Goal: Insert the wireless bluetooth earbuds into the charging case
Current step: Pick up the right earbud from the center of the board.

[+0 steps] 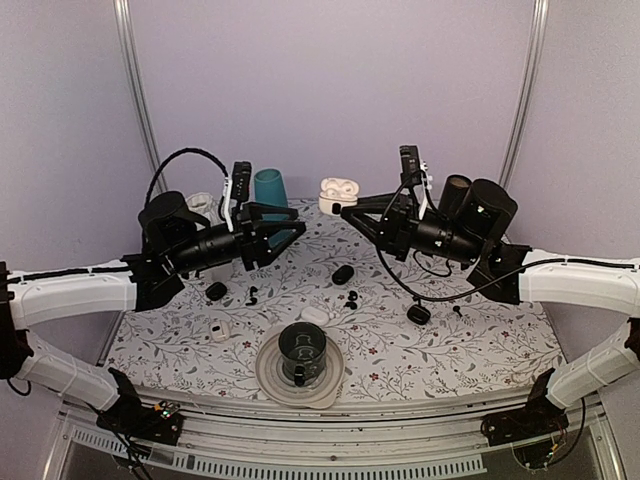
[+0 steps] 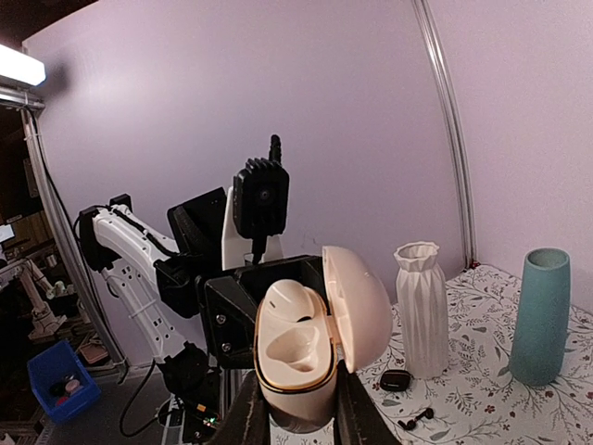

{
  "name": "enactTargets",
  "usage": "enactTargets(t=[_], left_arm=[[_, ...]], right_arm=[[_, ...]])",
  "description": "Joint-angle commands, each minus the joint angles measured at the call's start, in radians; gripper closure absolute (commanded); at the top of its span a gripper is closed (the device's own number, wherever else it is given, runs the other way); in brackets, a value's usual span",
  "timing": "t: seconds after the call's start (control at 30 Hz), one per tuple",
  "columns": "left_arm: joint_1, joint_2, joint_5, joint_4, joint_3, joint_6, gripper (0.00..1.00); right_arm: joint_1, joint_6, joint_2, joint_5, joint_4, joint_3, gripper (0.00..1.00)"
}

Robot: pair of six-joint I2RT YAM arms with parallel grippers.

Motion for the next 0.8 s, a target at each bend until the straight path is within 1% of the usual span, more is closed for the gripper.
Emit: enactTargets(t=[0.0, 0.17, 0.33, 0.53, 0.77], left_arm=[[0.023, -0.081, -0.153, -0.173, -0.064, 0.016, 0.48], [0.029, -0.158, -0.289, -0.324, -0.132, -0.013, 0.55], [0.028, -0.163, -0.420, -0.465, -0.151, -0.062, 0.62], [0.034, -0.050, -0.531, -0.609, -0.102, -0.103, 0.73], [0.069, 0.139, -0.534, -0.700, -0.027, -0.133, 0.82]], right_arm=[[-0.001, -0.017, -0.024, 0.035, -0.008, -0.016, 0.97], [-0.002, -0.022, -0.014, 0.039, -0.015, -0.014, 0.97], [-0.002, -0.023, -0.004, 0.042, -0.022, -0.014, 0.97], [-0.003, -0.027, -0.011, 0.053, -0.036, -0.021, 0.97], [-0.007, -0.032, -0.029, 0.070, -0.055, -0.034, 0.97]])
